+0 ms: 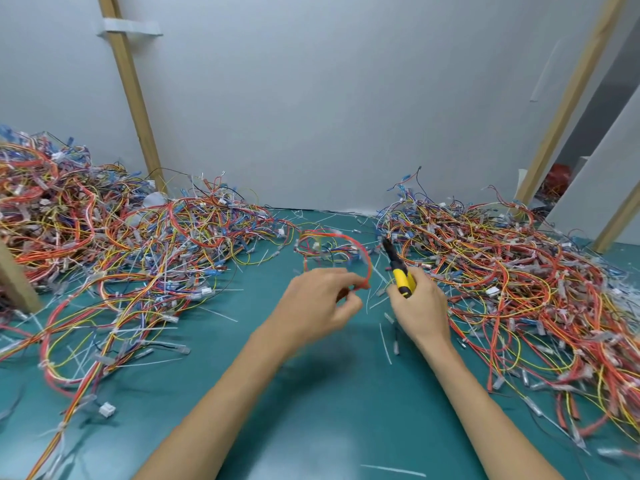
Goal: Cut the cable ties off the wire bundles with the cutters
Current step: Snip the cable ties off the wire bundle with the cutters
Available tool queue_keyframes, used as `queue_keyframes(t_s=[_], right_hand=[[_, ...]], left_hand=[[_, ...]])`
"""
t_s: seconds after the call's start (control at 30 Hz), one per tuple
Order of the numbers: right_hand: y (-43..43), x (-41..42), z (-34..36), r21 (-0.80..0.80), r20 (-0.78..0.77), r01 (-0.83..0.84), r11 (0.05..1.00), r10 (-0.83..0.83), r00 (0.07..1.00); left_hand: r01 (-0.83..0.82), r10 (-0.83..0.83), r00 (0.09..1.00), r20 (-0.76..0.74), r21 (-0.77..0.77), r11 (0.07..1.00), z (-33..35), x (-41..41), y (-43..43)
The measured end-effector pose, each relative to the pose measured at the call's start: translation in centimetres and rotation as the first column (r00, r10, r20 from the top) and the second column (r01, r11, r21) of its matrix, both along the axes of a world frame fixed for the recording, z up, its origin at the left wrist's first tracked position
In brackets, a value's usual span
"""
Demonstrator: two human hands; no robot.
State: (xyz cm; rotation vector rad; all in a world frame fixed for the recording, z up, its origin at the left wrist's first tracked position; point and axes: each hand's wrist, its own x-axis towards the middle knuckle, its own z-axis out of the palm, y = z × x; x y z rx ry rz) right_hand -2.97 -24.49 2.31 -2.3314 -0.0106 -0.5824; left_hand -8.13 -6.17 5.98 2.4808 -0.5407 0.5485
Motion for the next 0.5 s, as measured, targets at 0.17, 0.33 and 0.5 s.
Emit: queue_keyframes(t_s=[0.17,0.33,0.5], right_hand=[[-1.9,0.6,0.6,-0.038,0.0,0.11,0.993,-0.11,0.994],[-2.7,0.9,0.7,0.02,-0.041,0.125,0.992,-0.124,0.991],[-2.2,0.9,0.6,0.048,-0.063,0.108,0.993,-0.105,0.992]], left_hand=[[0.24,-0.049,0.912,-0.407,0.434,0.868,3.4,-1.6,-0.2],[0.297,0.251,0.731,-0.634,0.627,0.72,4.6,-1.1,3.2],[-0.183,0.406,0.762,-0.504,0.434,0.882,5.0,3.9,8.3]])
